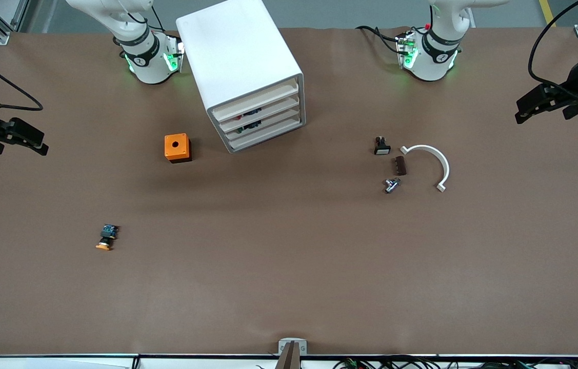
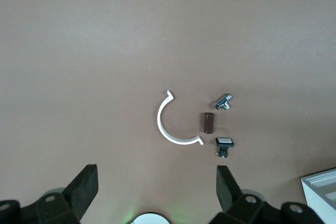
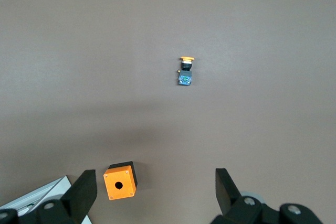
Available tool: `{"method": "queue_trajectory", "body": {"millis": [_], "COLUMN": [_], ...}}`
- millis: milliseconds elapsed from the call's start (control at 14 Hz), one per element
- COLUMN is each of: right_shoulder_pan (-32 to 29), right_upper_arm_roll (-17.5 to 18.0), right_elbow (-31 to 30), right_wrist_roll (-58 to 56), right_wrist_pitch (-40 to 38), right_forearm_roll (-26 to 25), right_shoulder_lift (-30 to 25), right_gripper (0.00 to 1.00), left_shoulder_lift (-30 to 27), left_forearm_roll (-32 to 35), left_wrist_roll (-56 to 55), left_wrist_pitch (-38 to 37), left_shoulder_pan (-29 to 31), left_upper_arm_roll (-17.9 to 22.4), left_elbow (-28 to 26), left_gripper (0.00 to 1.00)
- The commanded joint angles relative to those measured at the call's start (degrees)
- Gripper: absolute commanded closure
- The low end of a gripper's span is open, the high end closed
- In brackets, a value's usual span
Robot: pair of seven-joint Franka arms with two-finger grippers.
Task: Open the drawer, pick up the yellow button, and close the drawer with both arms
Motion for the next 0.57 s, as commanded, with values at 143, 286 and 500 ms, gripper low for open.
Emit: {"method": "queue_trajectory", "body": {"millis": [143, 286, 500], "right_shoulder_pan": [0.2, 0.2, 0.1], "right_upper_arm_roll": [0.0, 0.0, 0.0], "right_elbow": [-1.1, -1.1, -1.1], "right_wrist_roll": [1.1, 1.1, 1.1], "right_wrist_pitch": [0.1, 0.4, 0.5], "right_forearm_roll": [-1.4, -1.4, -1.4], "right_shoulder_lift": [-1.2, -1.2, -1.2], "right_gripper": [0.0, 0.0, 0.0], "left_shoulder_lift": [-1.8, -0.9, -0.6], "left_forearm_roll": [1.5, 1.5, 1.5], "left_wrist_roll": [1.3, 1.3, 0.9], "left_wrist_pitch": [0.6, 0.5, 0.3], "left_shoulder_pan": [0.5, 0.5, 0.5], "left_upper_arm_roll": [-0.3, -0.3, -0.3], "left_elbow": [-1.5, -0.7, -0.2], "left_gripper": [0.0, 0.0, 0.0]}}
